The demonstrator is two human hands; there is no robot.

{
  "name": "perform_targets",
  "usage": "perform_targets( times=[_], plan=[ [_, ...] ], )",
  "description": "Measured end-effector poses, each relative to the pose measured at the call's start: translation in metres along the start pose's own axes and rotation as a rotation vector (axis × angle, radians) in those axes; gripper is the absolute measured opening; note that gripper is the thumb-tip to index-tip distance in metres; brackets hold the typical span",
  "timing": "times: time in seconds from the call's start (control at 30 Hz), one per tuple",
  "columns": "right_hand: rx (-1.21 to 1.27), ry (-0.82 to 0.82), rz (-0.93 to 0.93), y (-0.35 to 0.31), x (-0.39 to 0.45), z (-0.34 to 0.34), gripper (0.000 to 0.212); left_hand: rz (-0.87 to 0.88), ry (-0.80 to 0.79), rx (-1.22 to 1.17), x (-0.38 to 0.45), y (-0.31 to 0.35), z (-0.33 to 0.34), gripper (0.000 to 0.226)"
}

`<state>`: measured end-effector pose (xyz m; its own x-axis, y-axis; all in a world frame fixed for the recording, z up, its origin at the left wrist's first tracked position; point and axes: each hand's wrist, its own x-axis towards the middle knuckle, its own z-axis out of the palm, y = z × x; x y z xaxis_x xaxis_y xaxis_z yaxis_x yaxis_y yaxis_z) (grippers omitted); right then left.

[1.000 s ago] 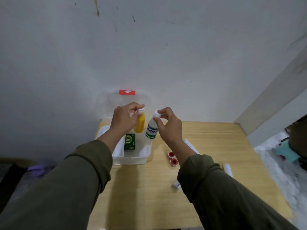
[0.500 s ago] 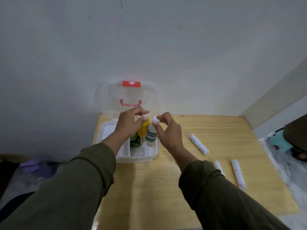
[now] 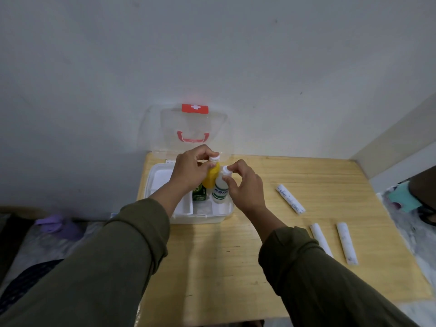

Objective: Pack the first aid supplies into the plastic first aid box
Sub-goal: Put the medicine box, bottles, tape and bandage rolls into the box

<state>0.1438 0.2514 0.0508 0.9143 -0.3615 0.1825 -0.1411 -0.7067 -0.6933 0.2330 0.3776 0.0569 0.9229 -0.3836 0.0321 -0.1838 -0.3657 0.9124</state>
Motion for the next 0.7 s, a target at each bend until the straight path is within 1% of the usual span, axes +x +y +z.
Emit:
perform_targets(
  times=[0.3, 0.5, 0.7],
  plan=[
    [0.010, 0.012, -0.010, -0.003, -0.005, -0.003, 0.016, -0.018, 0.030, -0.084, -0.004, 0.003, 0.002, 0.017],
    [-0.002, -0.015, -0.037, 0.001, -0.009, 0.002, 0.015, -0.019, -0.027, -0.054, -0.007, -0.005, 0.010, 0.015],
    [-0.050, -0.056, -0.020, 0.012, -0.011, 0.011, 0.015, 0.003, -0.081, 0.018, -0.005, -0.019, 0.011, 0.017]
  ],
)
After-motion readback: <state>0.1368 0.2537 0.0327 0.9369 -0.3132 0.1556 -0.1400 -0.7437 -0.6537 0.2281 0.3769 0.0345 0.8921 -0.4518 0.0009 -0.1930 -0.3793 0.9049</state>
